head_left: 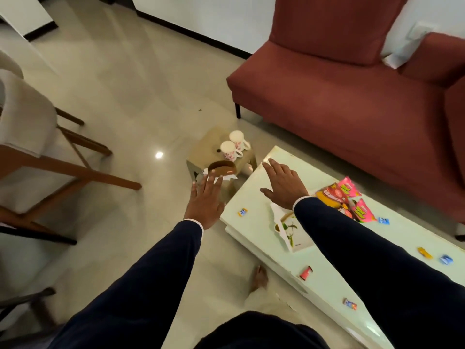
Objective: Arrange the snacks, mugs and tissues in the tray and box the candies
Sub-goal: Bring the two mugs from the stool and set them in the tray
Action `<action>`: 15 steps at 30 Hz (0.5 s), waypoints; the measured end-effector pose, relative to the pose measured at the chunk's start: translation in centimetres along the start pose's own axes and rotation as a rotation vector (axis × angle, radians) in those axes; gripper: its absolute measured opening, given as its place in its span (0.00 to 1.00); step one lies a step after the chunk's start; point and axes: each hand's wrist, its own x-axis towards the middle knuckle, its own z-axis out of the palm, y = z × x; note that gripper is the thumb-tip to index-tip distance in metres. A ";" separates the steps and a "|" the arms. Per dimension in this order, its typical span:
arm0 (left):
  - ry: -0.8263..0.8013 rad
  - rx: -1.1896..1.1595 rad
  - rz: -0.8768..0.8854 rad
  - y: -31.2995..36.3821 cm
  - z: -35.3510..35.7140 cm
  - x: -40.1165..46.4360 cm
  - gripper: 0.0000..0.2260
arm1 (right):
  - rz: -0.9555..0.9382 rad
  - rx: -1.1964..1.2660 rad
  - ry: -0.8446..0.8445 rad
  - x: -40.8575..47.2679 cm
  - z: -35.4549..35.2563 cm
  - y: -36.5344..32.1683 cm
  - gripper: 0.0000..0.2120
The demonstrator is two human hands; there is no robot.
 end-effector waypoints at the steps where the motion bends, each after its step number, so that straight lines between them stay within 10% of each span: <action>1: -0.006 -0.010 -0.007 -0.7 -0.1 1.4 0.34 | -0.010 0.004 -0.011 1.8 0.2 -0.1 0.38; 15: -0.169 -0.211 0.016 -9.5 0.8 24.1 0.34 | 0.091 0.039 -0.104 23.7 3.2 0.2 0.32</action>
